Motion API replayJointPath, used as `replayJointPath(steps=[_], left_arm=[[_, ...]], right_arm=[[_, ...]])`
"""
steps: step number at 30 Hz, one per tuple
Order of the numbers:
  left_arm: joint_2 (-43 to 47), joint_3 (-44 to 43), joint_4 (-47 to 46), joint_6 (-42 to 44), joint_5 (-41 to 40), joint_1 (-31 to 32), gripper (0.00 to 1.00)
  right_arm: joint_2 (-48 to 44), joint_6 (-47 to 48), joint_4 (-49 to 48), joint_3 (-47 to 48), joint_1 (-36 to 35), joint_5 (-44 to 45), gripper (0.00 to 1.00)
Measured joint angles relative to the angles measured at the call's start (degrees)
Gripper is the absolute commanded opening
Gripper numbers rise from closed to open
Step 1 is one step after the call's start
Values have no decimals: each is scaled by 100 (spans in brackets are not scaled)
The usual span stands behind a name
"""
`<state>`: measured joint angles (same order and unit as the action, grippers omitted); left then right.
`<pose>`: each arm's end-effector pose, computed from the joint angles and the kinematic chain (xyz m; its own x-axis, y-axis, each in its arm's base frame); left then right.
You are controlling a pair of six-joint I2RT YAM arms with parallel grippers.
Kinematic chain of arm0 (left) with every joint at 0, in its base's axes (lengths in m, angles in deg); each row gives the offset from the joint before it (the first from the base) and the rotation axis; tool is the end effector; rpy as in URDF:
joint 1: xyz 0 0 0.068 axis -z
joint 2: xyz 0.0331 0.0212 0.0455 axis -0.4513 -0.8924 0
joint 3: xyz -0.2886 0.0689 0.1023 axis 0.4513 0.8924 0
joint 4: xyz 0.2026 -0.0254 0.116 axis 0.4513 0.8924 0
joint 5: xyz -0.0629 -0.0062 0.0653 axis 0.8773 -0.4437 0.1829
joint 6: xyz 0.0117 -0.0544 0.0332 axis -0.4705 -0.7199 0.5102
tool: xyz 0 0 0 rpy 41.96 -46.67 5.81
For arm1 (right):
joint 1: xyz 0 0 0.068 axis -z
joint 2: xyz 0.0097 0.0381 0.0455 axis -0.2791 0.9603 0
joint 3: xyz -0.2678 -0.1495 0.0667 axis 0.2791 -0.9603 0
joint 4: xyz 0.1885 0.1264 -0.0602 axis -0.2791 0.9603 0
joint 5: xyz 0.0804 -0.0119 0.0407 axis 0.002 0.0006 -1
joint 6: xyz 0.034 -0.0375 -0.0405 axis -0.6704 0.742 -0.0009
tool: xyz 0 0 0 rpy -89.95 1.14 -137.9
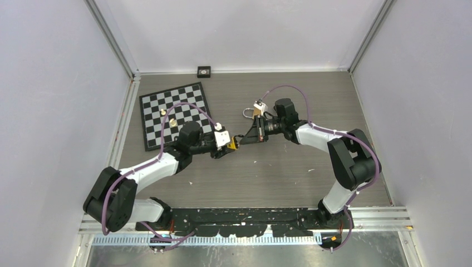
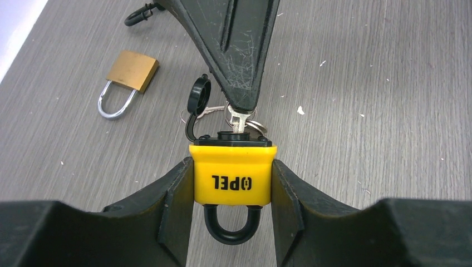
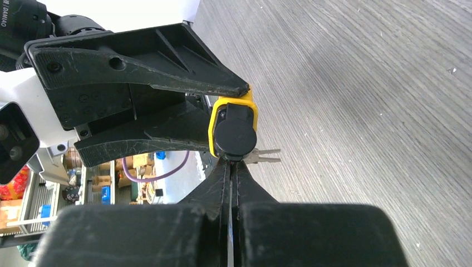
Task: Unlock with the key
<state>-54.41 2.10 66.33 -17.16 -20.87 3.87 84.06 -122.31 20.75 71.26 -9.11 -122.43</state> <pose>0.1934 -0.1510 0.2682 0.1356 0.3551 -0.9250 0.9394 0.2505 0.2339 0.2861 0.1829 0.2557 -0.8923 -0.1028 -0.4395 -0.4502 0.2723 0.8504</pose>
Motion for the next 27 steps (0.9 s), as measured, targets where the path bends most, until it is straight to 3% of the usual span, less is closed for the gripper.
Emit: replayJointPath(steps=[19,27], left_arm=[[-240,-9,-227,-592,-719,125,0],[-431,-61,-151,-723,-839,197,0]], right_arm=[[13,-699,-1049,-420,-37,645,0],[59,-682,-1056,-446,-164,1040,0]])
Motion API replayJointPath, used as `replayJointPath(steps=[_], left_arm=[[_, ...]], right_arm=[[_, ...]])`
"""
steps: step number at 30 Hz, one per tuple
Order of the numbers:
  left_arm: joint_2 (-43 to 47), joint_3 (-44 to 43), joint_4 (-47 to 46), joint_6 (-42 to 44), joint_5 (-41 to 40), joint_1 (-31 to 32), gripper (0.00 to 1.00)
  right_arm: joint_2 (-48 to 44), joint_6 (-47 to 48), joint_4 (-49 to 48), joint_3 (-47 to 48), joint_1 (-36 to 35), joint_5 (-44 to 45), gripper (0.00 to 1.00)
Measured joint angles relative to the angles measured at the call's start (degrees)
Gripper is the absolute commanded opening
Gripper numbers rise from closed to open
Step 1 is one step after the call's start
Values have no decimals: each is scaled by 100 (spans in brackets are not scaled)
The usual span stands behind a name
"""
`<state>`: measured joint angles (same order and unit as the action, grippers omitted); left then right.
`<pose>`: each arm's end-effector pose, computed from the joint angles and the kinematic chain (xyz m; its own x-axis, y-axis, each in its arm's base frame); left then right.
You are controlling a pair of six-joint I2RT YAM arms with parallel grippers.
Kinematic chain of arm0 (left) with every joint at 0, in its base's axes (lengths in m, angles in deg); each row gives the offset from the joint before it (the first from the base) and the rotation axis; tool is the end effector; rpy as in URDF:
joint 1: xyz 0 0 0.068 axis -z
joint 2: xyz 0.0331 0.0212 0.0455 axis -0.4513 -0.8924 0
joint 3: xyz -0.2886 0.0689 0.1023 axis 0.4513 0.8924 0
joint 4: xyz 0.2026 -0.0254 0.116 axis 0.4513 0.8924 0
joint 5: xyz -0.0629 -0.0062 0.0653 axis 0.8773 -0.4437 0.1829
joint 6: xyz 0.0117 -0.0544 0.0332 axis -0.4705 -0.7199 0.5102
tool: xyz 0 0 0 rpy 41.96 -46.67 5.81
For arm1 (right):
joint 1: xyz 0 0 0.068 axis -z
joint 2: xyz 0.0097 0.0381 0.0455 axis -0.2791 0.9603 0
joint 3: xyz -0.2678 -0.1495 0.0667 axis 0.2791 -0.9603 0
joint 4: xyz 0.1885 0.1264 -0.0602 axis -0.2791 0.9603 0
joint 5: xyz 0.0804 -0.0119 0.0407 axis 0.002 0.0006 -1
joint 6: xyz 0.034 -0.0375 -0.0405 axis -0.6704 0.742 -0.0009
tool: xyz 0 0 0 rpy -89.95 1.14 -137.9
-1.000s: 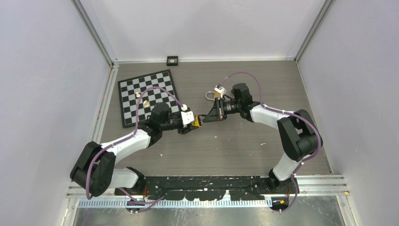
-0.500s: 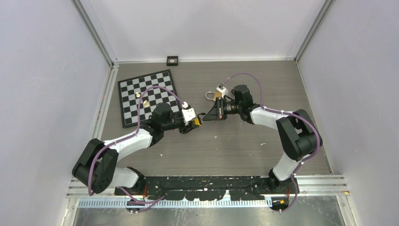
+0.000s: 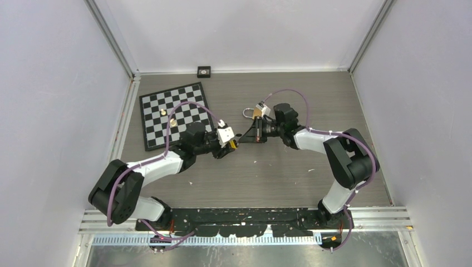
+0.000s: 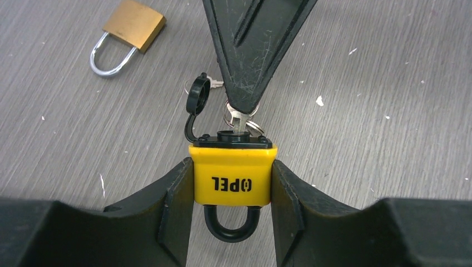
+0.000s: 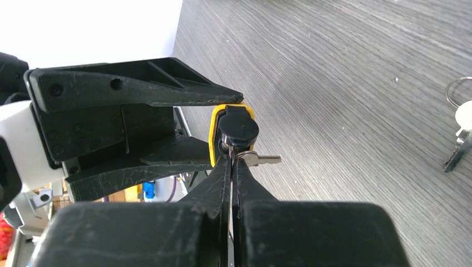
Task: Unlock with the key
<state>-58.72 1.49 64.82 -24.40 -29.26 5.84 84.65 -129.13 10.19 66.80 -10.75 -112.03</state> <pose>0.2063 -0.1620 0.2552 -0.0211 0.3855 -0.9225 0.9157 0.3778 0.1370 0.2871 0.1881 0.2432 -0.8919 0.0313 -0.4511 -0.4097 0.3662 0.8355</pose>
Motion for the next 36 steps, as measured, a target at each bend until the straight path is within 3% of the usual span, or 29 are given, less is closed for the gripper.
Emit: replayJointPath(steps=[11,17,22,27,31,36], left_arm=[[-162,0,269,142,-1128,372,0],[-216,-68,284,-354,-479,107,0],[-319,-79,39,-894,358,-160,0],[-330,-79,-144,-1099,627,-243,0],[-317,-72,-105,-925,319,-192,0],[-195,-17,50,-317,-667,138,0]], right_arm=[[667,-634,-654,-31,-26,7,0],[533,-282,-931,-208,-33,15,1],[107,527,-492,-238,-50,79,1],[-151,863,-247,-236,-61,170,1],[50,632,-162,-79,-63,227,0],[468,210,72,256,-85,260,1]])
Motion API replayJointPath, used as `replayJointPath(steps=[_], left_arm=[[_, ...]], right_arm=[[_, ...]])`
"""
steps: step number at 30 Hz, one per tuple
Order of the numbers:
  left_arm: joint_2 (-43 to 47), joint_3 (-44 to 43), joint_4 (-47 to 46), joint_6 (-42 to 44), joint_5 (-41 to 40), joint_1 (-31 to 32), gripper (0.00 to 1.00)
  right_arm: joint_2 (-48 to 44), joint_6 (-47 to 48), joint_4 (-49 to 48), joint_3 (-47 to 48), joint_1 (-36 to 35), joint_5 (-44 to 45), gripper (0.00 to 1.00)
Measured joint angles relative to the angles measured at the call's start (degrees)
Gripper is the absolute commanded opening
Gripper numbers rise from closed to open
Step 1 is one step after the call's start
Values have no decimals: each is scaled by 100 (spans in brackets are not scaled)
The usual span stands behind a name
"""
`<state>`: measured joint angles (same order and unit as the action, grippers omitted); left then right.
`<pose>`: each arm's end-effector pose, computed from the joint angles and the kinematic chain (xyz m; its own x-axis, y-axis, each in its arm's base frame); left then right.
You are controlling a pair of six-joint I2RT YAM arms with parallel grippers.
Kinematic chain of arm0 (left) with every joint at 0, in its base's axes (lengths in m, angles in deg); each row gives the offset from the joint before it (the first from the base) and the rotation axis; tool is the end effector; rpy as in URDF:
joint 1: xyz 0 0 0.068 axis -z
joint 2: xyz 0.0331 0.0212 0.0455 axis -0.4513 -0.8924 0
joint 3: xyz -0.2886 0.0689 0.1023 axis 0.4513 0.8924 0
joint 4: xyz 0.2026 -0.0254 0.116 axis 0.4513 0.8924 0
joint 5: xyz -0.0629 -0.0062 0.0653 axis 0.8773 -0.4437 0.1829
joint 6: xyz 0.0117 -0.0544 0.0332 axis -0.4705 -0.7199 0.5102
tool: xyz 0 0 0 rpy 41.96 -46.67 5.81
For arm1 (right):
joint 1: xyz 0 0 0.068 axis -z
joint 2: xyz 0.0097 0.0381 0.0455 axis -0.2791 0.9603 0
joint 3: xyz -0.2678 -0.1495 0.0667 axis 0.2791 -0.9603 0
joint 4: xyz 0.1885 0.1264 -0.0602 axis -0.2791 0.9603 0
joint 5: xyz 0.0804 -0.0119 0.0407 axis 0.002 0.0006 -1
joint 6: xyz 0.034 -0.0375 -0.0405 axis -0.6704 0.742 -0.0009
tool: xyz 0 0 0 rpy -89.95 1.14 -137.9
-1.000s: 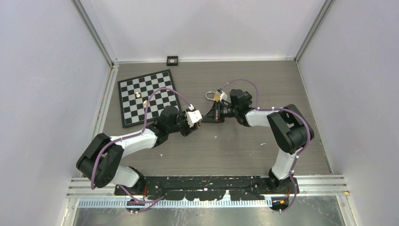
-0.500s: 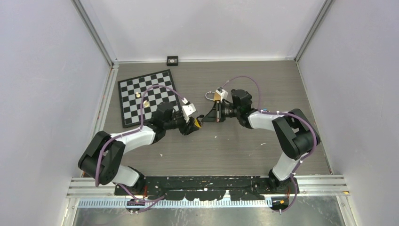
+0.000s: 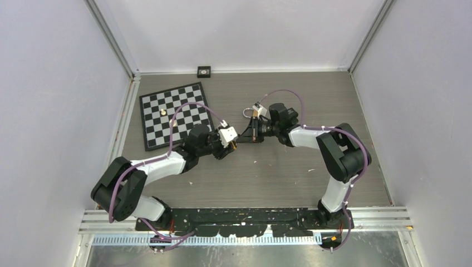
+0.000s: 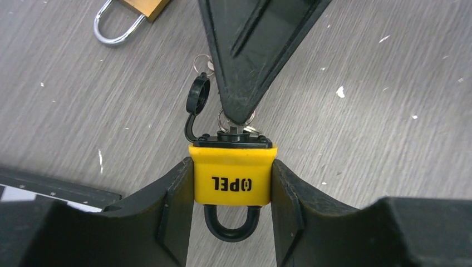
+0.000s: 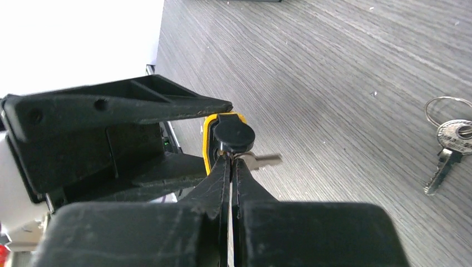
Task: Unlock with the key
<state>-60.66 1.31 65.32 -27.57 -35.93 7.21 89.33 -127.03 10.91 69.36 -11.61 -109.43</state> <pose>0.2112 -0.1664 0.2458 -0.1081 0.4151 -0.9033 0.8786 0.4651 0.1086 0.3016 0.1998 0.2267 -0.8916 0.0197 -0.4524 -0.4049 0.4122 0.8161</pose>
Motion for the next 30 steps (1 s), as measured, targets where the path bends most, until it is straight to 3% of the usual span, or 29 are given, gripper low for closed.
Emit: replayJointPath(steps=[4,10,14,18,21,26,30], left_arm=[[26,50,24,319,-437,201,0],[28,111,11,389,-481,223,0],[33,114,0,387,-476,219,0],[83,116,-61,402,-393,192,0],[164,118,-140,433,-321,175,0],[190,116,-354,507,-138,144,0],[199,118,-415,507,61,103,0]], right_arm=[[212,-293,103,127,-55,-7,0],[302,-420,85,142,-70,-46,4],[302,-409,63,142,-70,-70,17],[297,-363,70,142,-48,-107,40],[282,-293,101,142,90,-238,48],[155,-168,168,140,365,-542,49],[35,-153,52,96,553,-813,44]])
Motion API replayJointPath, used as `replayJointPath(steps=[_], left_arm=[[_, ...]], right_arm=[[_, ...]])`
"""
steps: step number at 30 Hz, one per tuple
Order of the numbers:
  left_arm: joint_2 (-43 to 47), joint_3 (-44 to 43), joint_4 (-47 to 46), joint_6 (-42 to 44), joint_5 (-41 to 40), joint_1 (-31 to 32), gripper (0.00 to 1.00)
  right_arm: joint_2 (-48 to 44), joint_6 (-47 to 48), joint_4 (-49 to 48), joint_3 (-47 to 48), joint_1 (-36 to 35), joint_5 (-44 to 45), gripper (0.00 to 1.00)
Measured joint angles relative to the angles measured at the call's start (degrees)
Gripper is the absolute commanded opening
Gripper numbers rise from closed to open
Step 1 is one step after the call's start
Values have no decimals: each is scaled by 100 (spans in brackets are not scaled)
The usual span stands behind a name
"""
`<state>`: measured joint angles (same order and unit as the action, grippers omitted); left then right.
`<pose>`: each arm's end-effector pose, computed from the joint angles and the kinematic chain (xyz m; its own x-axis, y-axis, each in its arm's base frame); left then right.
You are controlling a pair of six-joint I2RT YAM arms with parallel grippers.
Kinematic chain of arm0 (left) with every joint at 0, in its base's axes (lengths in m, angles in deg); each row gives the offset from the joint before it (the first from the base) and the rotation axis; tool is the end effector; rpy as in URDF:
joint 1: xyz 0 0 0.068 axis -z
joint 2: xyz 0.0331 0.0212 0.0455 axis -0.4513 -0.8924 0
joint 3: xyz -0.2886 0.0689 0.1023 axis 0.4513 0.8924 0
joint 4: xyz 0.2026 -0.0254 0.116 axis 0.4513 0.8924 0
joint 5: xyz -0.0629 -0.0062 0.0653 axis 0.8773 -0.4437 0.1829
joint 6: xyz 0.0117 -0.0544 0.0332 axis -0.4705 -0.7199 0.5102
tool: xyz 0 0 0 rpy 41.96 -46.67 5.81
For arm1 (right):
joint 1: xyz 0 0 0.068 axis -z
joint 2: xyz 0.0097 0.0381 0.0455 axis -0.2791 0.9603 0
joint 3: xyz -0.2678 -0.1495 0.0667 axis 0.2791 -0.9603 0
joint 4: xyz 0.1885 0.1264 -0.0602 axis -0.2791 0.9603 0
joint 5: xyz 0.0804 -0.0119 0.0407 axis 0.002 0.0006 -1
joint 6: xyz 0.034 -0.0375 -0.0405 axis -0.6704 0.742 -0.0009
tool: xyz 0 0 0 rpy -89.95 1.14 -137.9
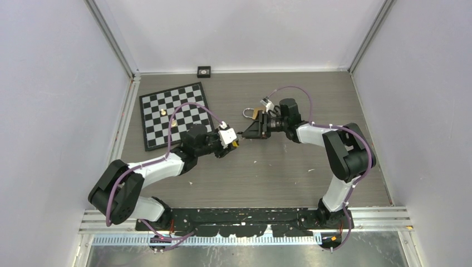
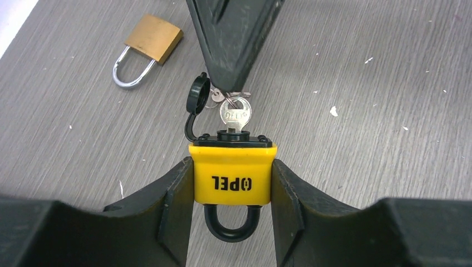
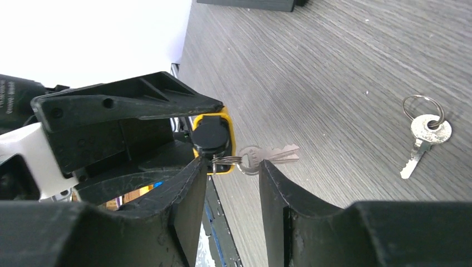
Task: Unlock with the key
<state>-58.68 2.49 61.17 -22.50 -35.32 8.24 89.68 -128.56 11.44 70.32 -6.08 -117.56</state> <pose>0.2040 -0.1679 0.2561 0.0439 0.4069 -0.9124 0.8821 0.4130 0.2266 0.3164 0.1736 0.2311 -0.9152 0.0351 -0.4015 -0.3658 0.3460 0.8640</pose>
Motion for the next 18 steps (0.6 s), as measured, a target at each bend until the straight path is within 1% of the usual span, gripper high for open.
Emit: replayJointPath(steps=[8,13,18], left_arm=[[0,-2,2,-2,227,-28,0],[0,-2,7,-4,306,-33,0],[2,-2,11,-7,326,-44,0]], right_arm=[[-153,-131,-442,-31,59,-463,42],[-153,-109,-439,-31,9,-520,37],[-151,83,-162,-31,-79,-518,29]])
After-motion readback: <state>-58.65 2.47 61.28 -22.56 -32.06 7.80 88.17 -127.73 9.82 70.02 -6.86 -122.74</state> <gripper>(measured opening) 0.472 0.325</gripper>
